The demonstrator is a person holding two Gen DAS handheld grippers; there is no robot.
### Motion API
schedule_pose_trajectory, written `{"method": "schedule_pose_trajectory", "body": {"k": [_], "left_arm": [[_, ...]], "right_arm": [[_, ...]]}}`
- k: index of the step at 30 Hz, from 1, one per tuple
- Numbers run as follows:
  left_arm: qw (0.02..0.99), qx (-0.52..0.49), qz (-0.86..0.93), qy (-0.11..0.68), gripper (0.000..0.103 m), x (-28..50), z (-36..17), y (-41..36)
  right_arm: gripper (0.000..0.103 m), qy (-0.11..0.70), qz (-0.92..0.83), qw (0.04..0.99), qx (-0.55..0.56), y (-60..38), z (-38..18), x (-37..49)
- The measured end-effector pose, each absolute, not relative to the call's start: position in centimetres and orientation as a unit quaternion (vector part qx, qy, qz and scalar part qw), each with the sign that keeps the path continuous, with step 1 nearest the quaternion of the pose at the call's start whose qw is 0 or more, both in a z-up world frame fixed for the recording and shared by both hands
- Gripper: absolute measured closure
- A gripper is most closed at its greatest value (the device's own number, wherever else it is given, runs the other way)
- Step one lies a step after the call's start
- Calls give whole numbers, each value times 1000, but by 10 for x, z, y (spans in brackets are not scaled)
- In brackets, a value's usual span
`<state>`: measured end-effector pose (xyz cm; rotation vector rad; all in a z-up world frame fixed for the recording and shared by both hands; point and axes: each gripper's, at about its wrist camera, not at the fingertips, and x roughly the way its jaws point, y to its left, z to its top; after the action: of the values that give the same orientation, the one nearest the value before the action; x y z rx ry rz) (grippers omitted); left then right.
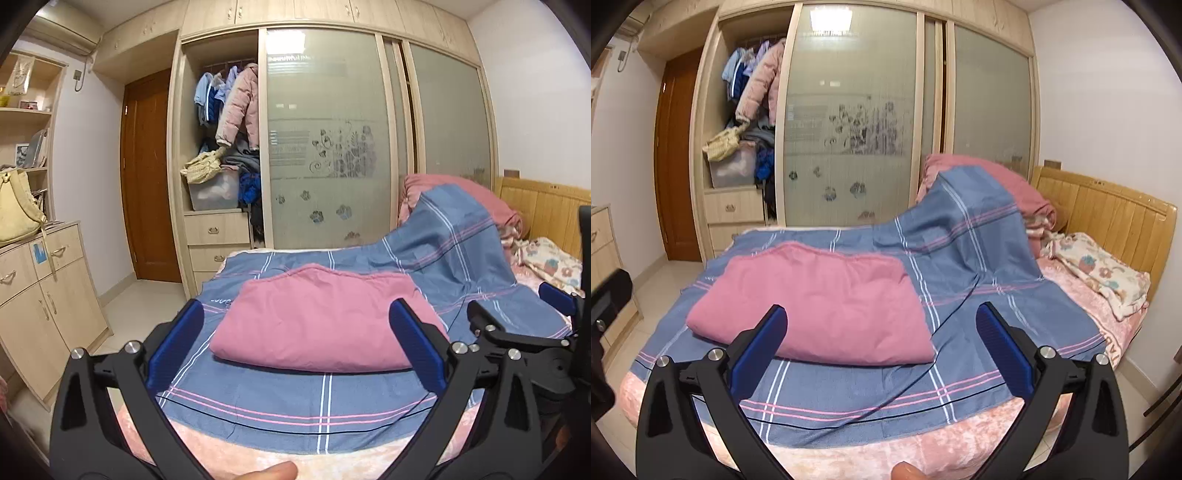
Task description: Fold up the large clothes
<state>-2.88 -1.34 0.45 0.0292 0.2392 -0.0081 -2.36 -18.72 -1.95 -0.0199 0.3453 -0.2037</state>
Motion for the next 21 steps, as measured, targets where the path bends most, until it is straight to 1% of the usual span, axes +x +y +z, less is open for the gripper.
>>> {"method": "schedule_pose_trajectory", "body": {"k": [3,9,21], "left_arm": [[993,9,-8,115,2,-38,10,-13],[994,13,-10,105,2,-50,16,-14],[994,14,-6,109,2,-51,18,-16]], "right_arm": [[1,160,-107,981,-10,-186,-12,-37],[1,163,-107,981,-12,-184,-10,-47],[1,165,-99,981,-16,-181,-11,-51]]}}
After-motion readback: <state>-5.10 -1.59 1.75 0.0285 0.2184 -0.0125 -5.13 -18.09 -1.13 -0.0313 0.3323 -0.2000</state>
